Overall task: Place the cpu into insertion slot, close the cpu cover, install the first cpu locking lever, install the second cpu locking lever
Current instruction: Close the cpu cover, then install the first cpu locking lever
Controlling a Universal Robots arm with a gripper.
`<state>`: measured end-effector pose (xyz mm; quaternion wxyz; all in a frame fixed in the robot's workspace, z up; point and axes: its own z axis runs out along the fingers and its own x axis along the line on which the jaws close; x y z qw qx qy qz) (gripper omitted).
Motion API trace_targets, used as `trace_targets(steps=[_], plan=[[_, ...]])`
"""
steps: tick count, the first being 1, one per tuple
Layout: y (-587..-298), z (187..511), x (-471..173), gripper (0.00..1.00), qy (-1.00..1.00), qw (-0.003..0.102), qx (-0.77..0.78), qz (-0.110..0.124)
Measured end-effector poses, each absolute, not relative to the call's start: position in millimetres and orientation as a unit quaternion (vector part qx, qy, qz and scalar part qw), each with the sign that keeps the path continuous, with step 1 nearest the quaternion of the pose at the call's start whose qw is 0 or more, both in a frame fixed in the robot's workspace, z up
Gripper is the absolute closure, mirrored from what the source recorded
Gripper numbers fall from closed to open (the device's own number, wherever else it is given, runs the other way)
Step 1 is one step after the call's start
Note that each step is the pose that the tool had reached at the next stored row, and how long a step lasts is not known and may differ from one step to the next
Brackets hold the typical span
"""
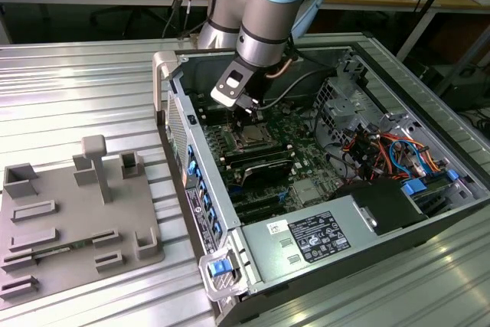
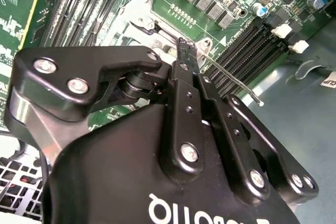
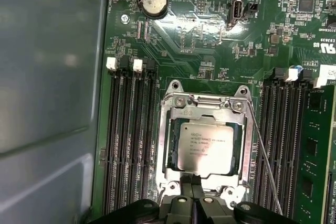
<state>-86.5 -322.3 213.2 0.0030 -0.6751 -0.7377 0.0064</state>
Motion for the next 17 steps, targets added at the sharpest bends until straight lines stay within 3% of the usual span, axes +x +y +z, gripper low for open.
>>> trace_targets(steps=[17], plan=[[-322.2,218.2,-64.0,0.89,-0.742,0.001,-0.671,0.005]])
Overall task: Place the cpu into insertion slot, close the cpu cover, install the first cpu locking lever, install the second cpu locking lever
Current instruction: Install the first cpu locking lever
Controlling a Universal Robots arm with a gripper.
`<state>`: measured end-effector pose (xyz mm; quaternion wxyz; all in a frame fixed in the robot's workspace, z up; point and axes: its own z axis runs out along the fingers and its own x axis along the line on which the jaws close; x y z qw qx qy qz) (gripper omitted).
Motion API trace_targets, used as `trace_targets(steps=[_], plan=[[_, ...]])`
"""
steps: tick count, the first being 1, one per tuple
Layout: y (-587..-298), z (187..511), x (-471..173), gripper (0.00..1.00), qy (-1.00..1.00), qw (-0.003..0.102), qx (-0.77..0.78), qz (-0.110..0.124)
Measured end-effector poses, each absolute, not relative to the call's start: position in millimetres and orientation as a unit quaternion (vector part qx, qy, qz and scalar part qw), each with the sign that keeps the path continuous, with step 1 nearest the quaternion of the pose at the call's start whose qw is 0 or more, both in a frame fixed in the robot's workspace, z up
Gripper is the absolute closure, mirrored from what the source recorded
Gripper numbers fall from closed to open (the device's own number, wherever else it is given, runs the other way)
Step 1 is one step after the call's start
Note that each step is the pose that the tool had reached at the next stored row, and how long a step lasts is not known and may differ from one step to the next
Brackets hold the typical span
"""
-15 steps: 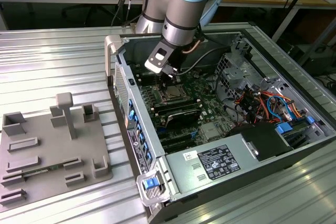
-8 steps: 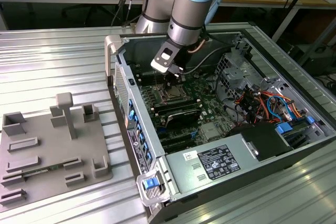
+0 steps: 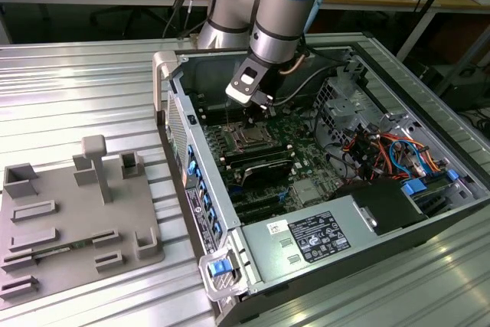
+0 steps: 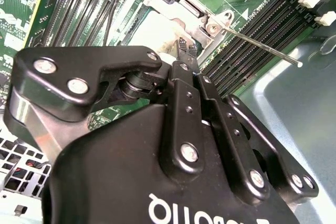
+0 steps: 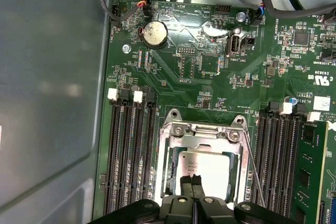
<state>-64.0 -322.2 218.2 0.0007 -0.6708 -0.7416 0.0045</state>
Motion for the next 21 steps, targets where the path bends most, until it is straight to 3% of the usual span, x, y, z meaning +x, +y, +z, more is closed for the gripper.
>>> trace_targets(steps=[21], plan=[[-322.2,229.6,-64.0,0.89,-0.749,0.001,-0.663,0.004]])
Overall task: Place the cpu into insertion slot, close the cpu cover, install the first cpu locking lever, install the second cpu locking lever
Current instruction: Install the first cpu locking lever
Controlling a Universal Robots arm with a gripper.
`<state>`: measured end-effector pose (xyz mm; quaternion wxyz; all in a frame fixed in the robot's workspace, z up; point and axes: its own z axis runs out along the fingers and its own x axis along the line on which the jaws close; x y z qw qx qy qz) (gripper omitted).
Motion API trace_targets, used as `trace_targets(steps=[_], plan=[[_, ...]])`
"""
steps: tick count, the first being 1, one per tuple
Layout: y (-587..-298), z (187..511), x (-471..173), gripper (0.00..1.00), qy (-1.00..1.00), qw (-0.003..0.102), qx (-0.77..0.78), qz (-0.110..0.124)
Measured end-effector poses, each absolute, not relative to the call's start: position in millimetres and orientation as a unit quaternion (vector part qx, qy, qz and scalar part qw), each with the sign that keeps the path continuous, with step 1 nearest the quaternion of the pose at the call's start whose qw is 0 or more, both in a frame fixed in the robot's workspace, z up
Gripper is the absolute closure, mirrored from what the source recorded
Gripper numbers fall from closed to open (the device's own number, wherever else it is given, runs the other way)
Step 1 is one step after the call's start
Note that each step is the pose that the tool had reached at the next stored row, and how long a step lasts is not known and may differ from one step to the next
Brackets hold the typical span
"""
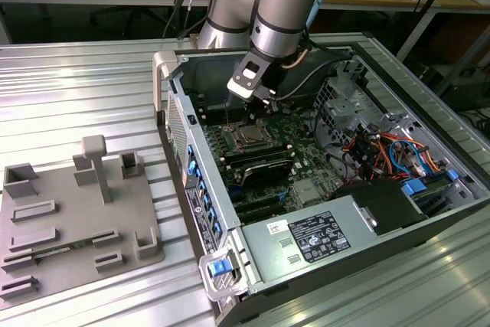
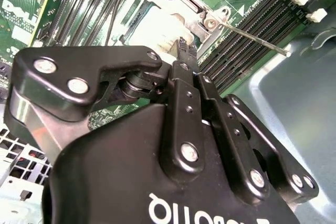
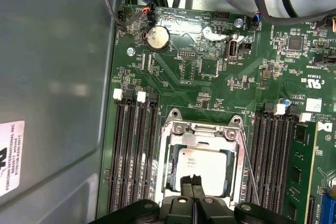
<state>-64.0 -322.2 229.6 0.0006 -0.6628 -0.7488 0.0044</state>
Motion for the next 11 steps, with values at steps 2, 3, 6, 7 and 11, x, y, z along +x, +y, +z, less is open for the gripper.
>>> trace_targets(steps=[2,3,6,7,11], plan=[[-322.2,229.7,-63.9,0.89,-0.77,0.001,-0.639,0.004],[-322.2,229.6,-63.9,0.89,-0.775,0.001,-0.632,0.004],[-322.2,229.4,-64.0,0.89,-0.784,0.001,-0.621,0.003],[-322.2,229.4,-63.9,0.89,-0.787,0.001,-0.617,0.003],[-322.2,229.3,-63.9,0.89,-0.812,0.001,-0.583,0.003]])
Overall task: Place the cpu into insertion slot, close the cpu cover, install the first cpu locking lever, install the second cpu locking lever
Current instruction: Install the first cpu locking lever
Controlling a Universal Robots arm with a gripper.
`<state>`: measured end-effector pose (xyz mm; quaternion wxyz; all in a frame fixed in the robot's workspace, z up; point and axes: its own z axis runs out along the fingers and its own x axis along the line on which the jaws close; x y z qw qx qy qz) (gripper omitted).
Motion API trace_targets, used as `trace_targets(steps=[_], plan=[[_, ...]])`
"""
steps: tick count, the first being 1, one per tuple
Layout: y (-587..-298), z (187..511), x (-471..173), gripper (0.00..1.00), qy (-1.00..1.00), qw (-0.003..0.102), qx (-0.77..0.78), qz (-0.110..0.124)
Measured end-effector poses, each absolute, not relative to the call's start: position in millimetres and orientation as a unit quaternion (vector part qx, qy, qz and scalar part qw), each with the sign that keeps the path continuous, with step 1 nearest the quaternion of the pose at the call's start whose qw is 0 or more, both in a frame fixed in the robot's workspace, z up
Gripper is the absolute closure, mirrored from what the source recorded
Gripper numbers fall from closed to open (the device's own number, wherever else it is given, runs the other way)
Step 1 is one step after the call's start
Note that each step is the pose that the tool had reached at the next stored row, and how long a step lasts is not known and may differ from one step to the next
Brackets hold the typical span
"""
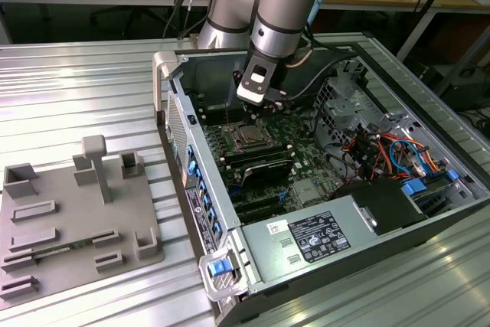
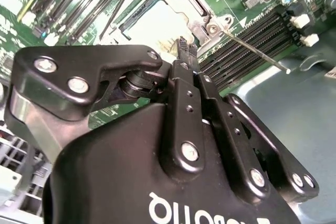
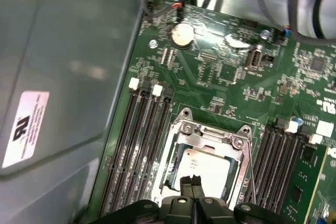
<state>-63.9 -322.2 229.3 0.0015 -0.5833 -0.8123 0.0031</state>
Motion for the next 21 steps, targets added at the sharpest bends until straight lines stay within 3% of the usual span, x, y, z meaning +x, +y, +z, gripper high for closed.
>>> trace_targets(steps=[21], plan=[[-322.2,237.3,-64.0,0.89,-0.836,0.001,-0.549,0.003]])
